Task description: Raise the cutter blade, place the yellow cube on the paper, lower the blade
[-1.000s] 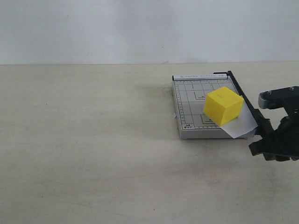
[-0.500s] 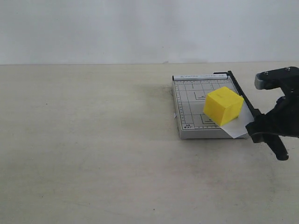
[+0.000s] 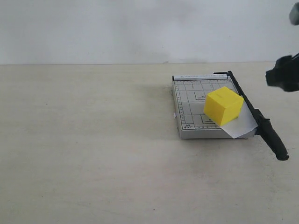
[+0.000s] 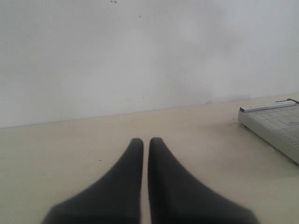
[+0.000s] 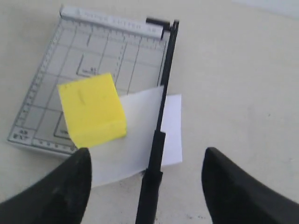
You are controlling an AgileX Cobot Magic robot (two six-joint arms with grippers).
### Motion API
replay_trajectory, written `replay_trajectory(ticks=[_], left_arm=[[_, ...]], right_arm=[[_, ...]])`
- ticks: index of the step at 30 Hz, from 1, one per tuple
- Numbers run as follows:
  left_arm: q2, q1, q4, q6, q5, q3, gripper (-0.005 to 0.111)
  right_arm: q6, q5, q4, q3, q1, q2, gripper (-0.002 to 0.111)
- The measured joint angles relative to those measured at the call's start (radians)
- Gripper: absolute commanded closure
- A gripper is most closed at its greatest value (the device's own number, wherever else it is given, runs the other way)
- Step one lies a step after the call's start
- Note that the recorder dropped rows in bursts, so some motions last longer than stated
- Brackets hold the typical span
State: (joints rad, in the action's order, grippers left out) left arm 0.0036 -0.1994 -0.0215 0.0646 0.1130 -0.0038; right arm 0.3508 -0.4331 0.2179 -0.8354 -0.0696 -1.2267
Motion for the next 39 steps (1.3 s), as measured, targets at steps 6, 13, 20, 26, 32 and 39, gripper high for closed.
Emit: replay_trajectory(ticks=[6,13,20,26,32,39], left_arm=[[0.0,0.0,0.0,0.0,0.0,0.0,0.102],[0.0,0.0,0.0,0.0,0.0,0.0,0.102],[0.0,0.0,0.0,0.0,0.0,0.0,0.102],[0.0,0.0,0.0,0.0,0.0,0.0,0.102],[0.0,0.0,0.0,0.0,0.0,0.0,0.102],[0.0,0.0,0.0,0.0,0.0,0.0,0.102]], right_arm=[[0.131,0.012,0.178,0.075,0.0,0.283,0.108],[0.271,0.025,0.408,0.317,0.0,0.7,0.108],[0.151,-0.009,0.444,0.487,0.0,1.063,0.108],[0.079,-0.062,0.446,0.511,0.0,1.215,0.108],[0.073,-0.064,0.446,0.513,0.0,1.221,0.108],[0.067,-0.066,0.448,0.518,0.0,1.221,0.108]])
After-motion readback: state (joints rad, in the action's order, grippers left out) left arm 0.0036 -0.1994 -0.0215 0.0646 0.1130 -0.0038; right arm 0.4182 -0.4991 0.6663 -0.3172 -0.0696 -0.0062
